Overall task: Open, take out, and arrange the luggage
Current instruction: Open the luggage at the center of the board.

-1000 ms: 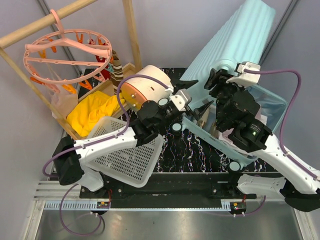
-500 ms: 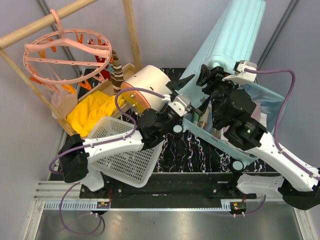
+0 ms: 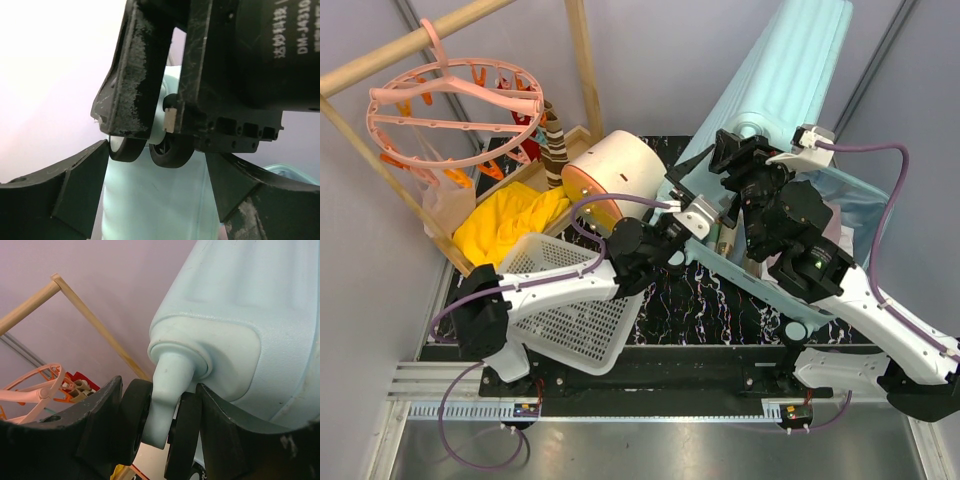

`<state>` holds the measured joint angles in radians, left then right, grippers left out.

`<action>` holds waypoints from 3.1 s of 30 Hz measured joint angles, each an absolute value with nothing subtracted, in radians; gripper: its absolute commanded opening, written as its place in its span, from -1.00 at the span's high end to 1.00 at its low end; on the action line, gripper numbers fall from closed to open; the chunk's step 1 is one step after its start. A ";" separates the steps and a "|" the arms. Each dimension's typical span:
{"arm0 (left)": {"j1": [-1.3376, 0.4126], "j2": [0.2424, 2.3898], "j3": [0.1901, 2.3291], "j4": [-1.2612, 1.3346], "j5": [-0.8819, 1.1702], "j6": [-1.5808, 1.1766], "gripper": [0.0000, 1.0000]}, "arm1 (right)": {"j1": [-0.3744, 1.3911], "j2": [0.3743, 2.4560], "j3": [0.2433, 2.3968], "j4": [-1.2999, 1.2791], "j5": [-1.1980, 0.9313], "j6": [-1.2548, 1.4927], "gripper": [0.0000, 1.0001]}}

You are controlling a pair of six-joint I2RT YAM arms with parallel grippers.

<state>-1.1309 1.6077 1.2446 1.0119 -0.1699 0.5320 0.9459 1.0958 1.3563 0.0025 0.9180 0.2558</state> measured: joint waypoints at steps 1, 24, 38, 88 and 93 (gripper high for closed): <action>-1.132 1.608 1.245 1.012 -0.171 0.551 -0.72 | 0.946 1.096 1.356 0.002 0.916 0.258 0.99; -1.145 1.645 1.279 1.023 -0.200 0.750 1.00 | 0.936 1.068 1.344 -0.028 0.904 0.312 -0.24; -1.149 1.624 1.279 1.009 -0.250 0.605 1.00 | 0.937 0.963 1.374 -0.259 0.619 0.295 -0.98; -0.948 1.459 1.203 0.872 -0.321 0.332 1.00 | -0.092 1.435 2.017 -0.738 -0.255 0.428 -0.93; -0.943 1.459 1.202 0.873 -0.319 0.331 1.00 | -0.093 1.372 1.777 -0.588 -0.398 0.563 -0.89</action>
<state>-0.9432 1.4590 1.2018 0.8734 -0.3187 0.3313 -0.0925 1.3716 1.7771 -0.5884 -0.3977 0.5629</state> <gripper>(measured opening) 0.513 0.955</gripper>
